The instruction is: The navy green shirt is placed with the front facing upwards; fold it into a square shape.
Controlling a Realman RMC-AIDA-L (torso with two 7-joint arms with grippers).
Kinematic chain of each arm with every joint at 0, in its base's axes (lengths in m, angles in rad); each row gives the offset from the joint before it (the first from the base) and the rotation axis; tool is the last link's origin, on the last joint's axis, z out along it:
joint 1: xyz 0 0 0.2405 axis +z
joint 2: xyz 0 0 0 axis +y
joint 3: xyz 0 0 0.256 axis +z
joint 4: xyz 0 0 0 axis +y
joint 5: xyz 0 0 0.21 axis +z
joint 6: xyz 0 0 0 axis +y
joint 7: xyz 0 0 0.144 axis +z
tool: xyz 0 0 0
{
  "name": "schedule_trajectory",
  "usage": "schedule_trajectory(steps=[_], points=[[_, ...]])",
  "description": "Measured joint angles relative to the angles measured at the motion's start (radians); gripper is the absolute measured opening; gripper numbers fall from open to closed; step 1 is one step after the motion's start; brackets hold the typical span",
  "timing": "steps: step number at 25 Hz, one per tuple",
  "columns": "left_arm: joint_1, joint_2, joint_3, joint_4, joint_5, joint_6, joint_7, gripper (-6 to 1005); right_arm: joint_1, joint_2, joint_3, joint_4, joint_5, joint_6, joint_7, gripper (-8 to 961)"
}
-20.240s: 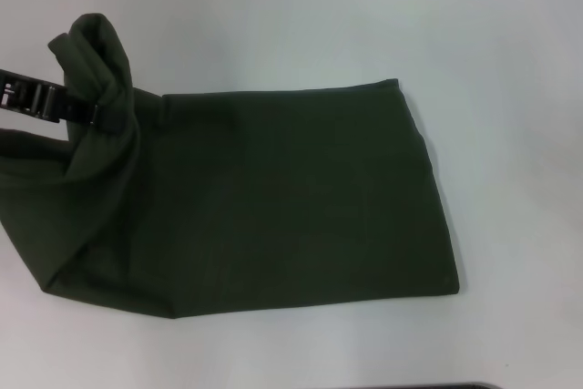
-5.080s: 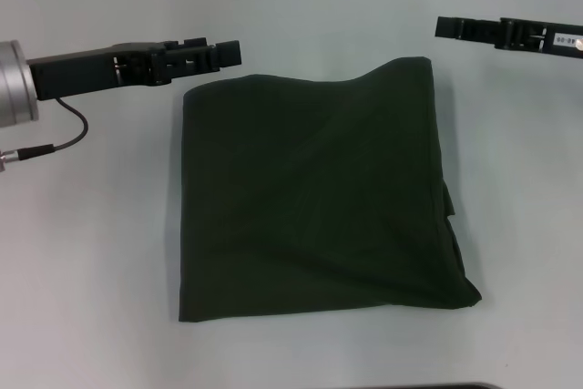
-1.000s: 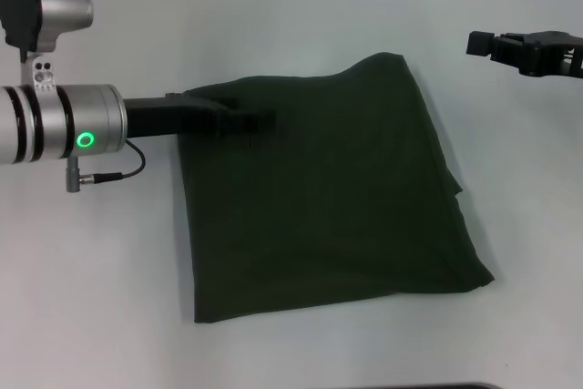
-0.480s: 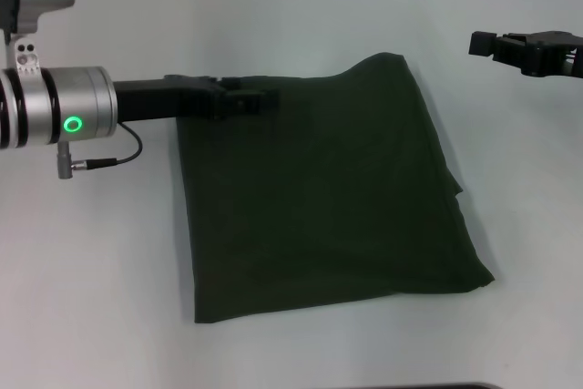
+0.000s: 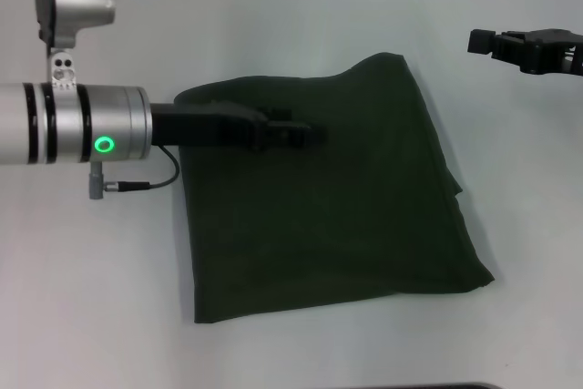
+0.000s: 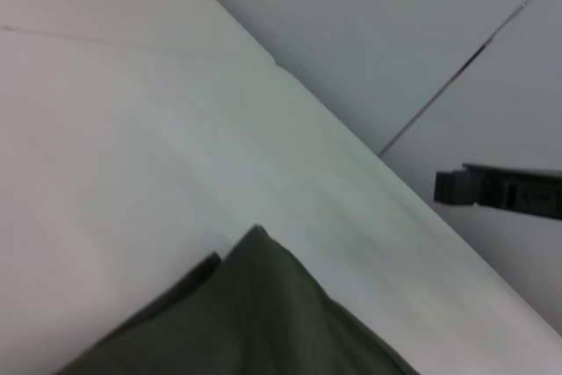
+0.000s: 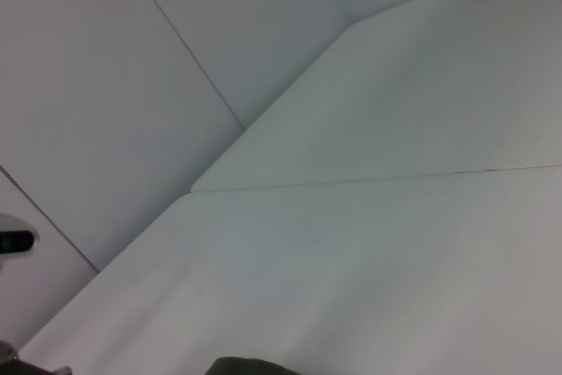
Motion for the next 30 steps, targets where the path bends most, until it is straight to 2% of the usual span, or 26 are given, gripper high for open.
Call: schedule_trajectory(steps=[15,30], points=[[-0.054,-0.007,0.101,0.095,-0.002,-0.144,0.009,812,0.010,0.007,-0.005,0.005,-0.001,0.005,0.002,5],[-0.057,0.000,0.089,0.077,-0.002,-0.219,0.008,812,0.005,0.009,-0.006,0.006,-0.002,0.005,0.002,7]])
